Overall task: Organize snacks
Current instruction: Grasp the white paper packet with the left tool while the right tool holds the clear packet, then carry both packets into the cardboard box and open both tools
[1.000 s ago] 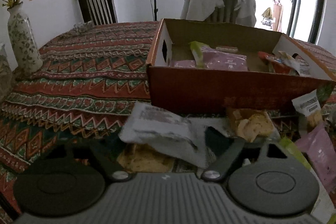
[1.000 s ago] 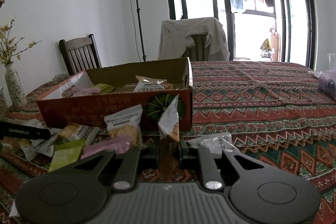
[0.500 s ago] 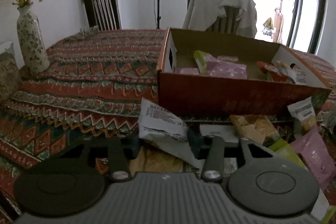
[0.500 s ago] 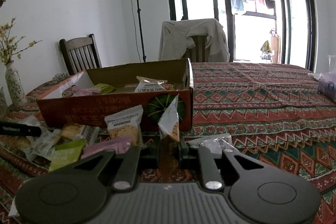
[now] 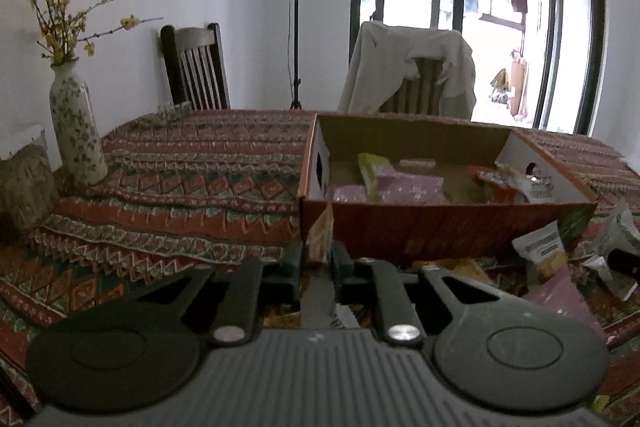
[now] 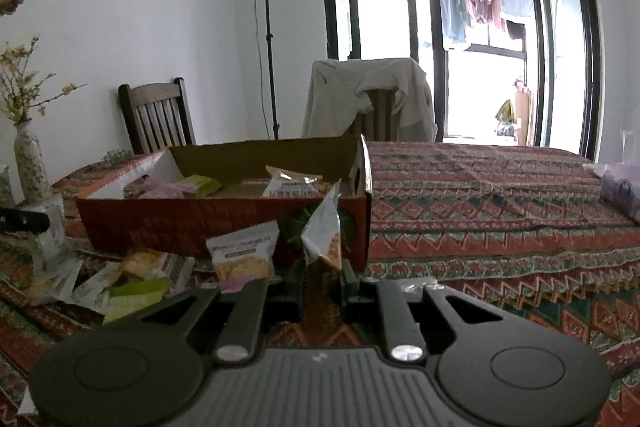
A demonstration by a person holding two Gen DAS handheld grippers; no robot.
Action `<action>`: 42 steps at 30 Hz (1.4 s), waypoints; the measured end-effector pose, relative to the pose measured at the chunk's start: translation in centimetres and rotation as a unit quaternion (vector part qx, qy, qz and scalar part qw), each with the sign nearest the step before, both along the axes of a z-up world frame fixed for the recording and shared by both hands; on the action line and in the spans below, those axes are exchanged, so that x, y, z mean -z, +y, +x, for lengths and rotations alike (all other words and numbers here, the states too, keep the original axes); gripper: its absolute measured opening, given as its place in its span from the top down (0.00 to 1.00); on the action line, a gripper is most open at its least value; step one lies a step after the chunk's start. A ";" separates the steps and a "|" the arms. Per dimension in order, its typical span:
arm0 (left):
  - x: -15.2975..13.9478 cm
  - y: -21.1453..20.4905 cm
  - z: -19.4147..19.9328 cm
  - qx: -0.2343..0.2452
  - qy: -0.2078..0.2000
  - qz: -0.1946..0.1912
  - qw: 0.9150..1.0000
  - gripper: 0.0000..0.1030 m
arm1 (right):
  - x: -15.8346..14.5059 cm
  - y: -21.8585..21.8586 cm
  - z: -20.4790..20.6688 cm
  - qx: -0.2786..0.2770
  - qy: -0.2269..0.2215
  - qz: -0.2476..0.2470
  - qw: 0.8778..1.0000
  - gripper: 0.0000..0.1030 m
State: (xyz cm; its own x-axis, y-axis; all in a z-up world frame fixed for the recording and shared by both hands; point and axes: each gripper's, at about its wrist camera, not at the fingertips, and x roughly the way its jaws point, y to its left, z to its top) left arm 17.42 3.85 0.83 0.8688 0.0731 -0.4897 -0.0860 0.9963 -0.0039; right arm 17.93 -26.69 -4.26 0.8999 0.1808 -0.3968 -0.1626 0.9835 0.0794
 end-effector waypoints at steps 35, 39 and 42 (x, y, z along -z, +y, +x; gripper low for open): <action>-5.3 -3.5 6.6 0.044 -0.074 -0.054 0.995 0.85 | -7.3 3.8 7.5 -0.032 -0.080 0.019 0.996 0.85; -5.0 -3.9 9.6 0.031 -0.072 -0.059 0.995 0.85 | -7.0 5.3 10.7 -0.026 -0.079 0.021 0.996 0.85; -4.0 -4.0 11.7 0.015 -0.068 -0.057 0.996 0.85 | -5.6 6.0 12.5 -0.027 -0.063 0.013 0.998 0.85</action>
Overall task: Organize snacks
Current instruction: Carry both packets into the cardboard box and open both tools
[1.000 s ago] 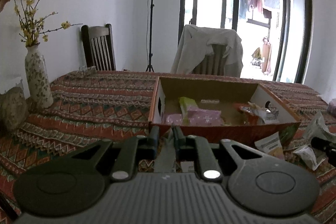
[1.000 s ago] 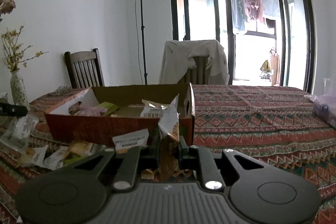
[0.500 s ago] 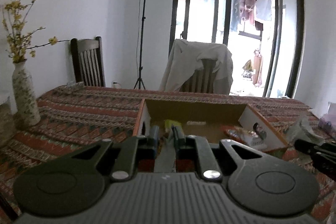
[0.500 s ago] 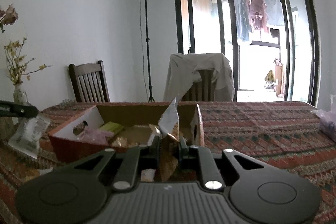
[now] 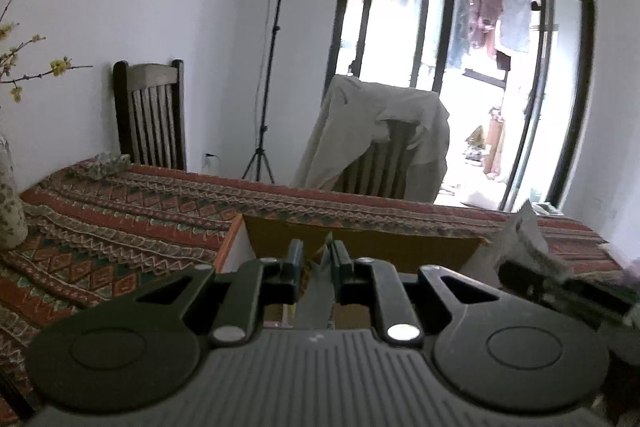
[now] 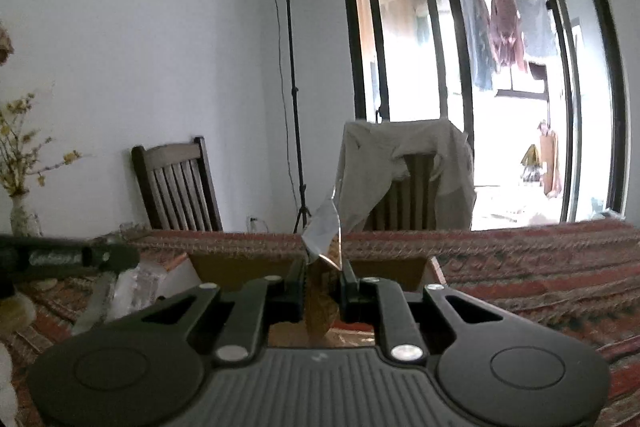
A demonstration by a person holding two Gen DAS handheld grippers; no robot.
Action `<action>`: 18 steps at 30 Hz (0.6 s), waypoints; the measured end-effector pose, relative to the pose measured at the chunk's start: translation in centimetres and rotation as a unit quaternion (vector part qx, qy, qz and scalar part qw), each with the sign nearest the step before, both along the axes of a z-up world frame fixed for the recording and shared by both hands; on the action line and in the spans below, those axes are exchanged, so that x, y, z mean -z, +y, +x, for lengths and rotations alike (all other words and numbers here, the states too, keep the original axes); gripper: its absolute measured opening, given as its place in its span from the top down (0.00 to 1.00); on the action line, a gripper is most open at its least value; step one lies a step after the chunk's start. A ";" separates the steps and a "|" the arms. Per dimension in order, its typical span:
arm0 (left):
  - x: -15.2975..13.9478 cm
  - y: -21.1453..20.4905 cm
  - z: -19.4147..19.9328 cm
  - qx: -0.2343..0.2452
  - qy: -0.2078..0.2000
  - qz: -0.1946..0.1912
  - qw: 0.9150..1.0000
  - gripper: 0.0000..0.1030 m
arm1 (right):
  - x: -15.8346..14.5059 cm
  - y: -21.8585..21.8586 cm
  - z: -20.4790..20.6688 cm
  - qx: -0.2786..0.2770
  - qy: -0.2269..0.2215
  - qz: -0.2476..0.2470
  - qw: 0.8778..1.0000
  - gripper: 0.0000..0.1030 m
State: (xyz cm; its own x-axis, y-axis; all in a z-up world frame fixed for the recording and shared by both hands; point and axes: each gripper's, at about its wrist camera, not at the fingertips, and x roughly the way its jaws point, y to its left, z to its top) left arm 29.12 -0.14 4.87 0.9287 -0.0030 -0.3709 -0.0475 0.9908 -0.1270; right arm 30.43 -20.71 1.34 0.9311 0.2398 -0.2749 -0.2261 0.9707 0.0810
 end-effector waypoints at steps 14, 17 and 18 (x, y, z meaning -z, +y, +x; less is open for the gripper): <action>3.3 0.2 1.6 0.001 0.017 0.013 1.000 0.65 | 3.1 0.5 1.9 -0.013 0.052 -0.018 0.998 0.68; 3.2 0.4 1.2 -0.015 0.002 0.008 1.000 0.12 | 3.1 0.0 1.6 -0.010 0.050 -0.006 0.999 0.11; 3.1 0.5 1.0 -0.020 -0.005 0.008 1.000 0.02 | 3.0 -0.1 1.4 -0.008 0.046 -0.005 0.999 0.00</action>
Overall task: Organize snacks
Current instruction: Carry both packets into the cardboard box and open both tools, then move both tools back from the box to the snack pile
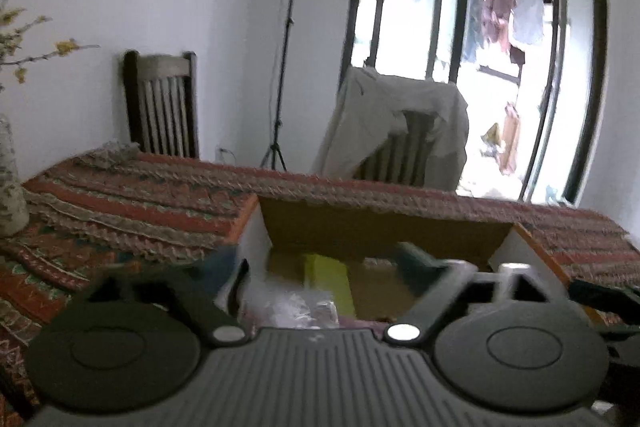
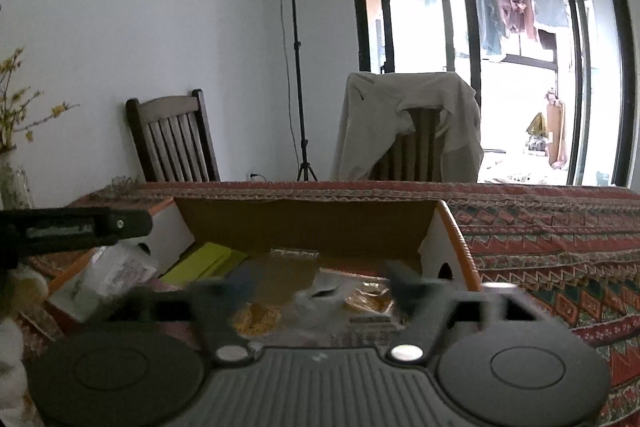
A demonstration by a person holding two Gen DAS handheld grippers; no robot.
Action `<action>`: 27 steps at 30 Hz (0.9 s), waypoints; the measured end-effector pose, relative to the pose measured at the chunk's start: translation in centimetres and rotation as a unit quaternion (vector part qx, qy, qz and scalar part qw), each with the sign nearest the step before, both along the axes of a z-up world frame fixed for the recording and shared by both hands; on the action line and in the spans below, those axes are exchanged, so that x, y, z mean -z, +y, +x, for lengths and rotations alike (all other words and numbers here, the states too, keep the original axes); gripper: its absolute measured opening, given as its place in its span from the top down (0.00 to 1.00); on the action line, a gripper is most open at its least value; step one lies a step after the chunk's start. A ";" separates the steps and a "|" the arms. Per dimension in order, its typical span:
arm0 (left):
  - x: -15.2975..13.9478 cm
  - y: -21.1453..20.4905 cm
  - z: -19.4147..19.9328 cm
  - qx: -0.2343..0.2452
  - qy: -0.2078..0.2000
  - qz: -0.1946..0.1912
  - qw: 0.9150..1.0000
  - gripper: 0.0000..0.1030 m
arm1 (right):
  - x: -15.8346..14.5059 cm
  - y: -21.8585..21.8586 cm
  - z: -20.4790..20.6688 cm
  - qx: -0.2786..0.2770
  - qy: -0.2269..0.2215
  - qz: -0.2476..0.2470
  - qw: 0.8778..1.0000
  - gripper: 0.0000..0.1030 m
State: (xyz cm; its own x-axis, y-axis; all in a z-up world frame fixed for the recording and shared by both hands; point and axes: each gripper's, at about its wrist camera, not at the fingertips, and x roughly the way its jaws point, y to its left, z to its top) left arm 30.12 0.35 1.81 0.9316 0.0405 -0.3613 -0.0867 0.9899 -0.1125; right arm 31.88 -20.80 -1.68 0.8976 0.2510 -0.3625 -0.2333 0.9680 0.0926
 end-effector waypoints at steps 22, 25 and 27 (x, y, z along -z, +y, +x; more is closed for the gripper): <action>-2.0 1.4 -1.4 -0.025 0.015 -0.046 0.999 0.00 | -2.0 -0.8 -1.2 0.013 0.011 -0.004 1.000 0.00; -2.4 1.4 -2.2 -0.021 0.015 -0.044 0.999 0.00 | -2.8 -1.1 -2.1 0.012 0.010 -0.003 1.000 0.00; -2.6 1.4 -2.9 -0.020 0.017 -0.039 0.999 0.00 | -3.2 -1.2 -2.8 0.012 0.007 -0.004 1.000 0.00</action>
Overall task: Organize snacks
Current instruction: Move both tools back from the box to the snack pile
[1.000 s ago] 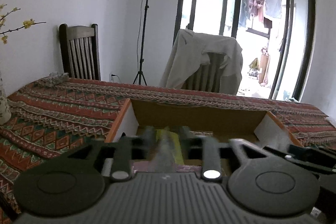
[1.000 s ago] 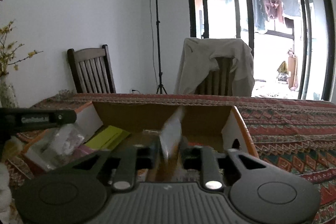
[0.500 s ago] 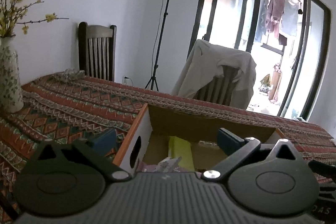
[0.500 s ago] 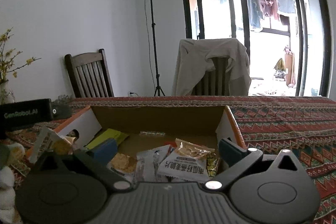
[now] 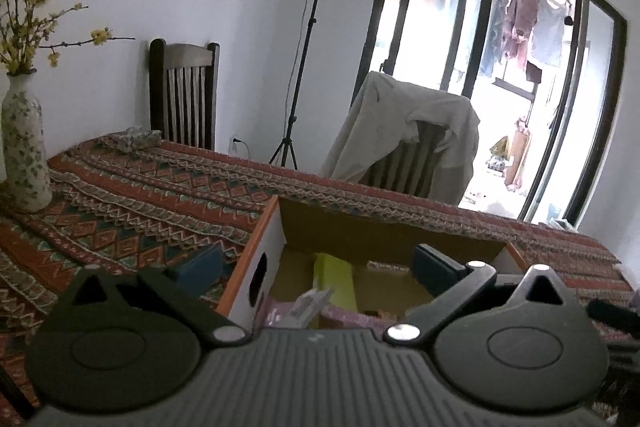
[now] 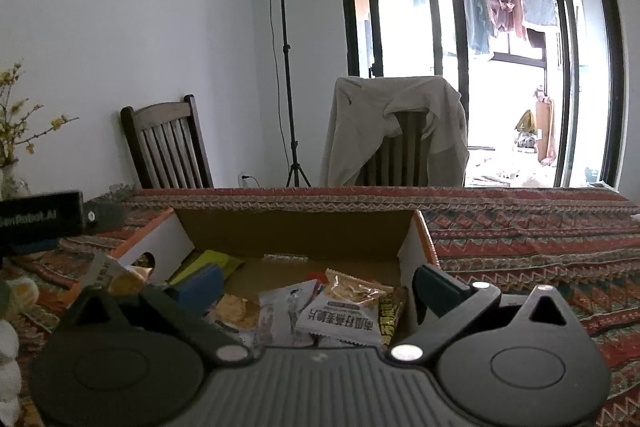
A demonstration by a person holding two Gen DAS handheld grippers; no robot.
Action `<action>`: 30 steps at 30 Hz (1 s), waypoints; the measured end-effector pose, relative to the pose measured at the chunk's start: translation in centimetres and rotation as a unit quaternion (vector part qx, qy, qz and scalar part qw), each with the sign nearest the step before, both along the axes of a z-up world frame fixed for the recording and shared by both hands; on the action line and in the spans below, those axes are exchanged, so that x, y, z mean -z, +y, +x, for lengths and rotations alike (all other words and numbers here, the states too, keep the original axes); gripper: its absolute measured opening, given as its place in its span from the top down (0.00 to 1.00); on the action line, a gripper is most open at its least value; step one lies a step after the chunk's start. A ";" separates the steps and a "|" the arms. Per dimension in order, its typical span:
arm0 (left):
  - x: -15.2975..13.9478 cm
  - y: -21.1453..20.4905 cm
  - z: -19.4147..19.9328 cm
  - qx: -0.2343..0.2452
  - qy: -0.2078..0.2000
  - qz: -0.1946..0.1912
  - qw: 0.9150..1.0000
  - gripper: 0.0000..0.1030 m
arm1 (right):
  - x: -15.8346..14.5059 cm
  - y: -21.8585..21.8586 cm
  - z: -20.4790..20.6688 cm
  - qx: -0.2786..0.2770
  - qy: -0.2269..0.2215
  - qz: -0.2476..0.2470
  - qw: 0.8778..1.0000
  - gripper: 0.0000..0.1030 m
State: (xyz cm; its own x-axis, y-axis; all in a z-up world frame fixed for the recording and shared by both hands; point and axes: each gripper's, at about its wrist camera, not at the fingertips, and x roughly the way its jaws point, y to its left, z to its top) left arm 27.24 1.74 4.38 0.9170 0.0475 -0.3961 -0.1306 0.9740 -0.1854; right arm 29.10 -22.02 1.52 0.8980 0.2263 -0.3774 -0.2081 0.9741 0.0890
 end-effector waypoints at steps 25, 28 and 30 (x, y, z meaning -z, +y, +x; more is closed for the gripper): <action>3.8 2.7 -8.7 0.005 0.064 0.021 0.998 0.00 | 3.9 -5.7 -9.4 0.027 0.077 -0.055 0.995 0.00; 4.4 2.9 -9.5 0.005 0.074 0.019 0.997 0.00 | 5.0 -6.9 -9.9 0.039 0.097 -0.052 0.993 0.00; 4.7 2.9 -9.9 0.003 0.077 0.018 0.997 0.00 | 5.6 -7.5 -10.3 0.044 0.108 -0.048 0.992 0.00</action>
State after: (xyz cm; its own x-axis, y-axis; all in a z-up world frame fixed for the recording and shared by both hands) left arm 17.39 4.64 -0.29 0.8456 0.0595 -0.5306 -0.1490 0.9806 -0.1275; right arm 18.84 -29.56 -4.07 0.8091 0.1032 -0.5785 -0.1073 0.9939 0.0273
